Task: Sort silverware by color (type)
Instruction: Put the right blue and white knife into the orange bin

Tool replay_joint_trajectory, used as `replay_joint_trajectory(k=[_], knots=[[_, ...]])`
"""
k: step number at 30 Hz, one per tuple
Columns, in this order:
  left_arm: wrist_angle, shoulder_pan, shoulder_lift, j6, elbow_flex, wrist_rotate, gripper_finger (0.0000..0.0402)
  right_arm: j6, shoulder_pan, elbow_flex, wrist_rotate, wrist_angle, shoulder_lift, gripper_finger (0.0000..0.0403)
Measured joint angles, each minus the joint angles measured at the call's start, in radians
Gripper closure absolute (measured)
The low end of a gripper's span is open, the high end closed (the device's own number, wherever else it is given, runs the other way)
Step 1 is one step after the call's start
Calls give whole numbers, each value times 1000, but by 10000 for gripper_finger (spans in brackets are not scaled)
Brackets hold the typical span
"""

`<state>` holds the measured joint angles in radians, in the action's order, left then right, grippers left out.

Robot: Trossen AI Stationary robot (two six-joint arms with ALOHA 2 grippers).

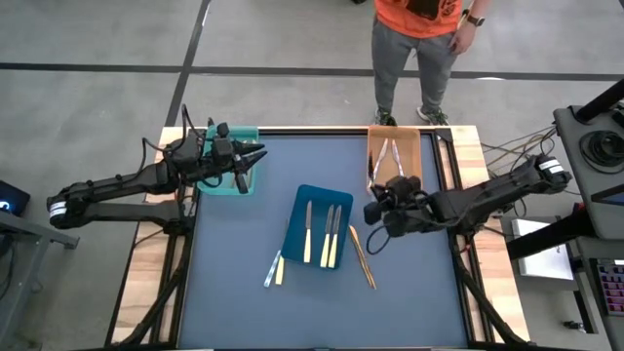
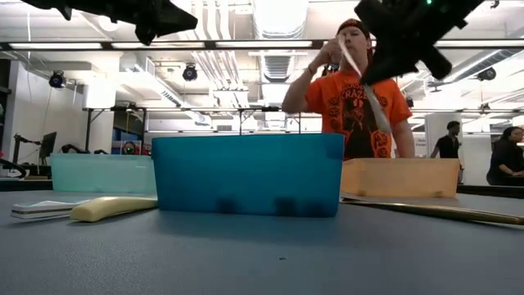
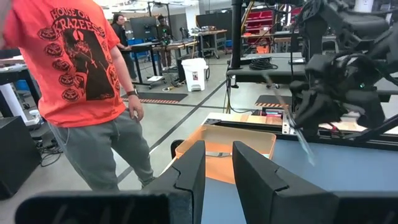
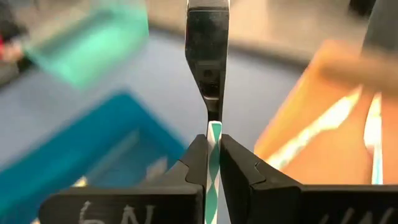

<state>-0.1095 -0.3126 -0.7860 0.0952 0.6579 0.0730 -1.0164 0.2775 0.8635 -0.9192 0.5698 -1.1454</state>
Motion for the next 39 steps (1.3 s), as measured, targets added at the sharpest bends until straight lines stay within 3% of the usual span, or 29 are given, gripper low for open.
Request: replay_joint_trajectory(k=[5, 11, 22, 29, 39], knots=[[-2, 0, 0, 5, 0, 6, 338, 258, -12, -74, -186, -304, 26, 387], [6, 0, -13, 86, -9, 11, 338, 345, -93, -78, -164, -439, 20, 387], [6, -2, -71, 179, -15, 163, 338, 466, -509, 86, 308, -390, 16, 387], [16, -3, -70, 211, -27, 217, 338, 384, -814, 280, 683, -38, -60, 385], [15, -5, -70, 221, -30, 217, 338, 441, -1039, 500, 845, 368, -285, 385]])
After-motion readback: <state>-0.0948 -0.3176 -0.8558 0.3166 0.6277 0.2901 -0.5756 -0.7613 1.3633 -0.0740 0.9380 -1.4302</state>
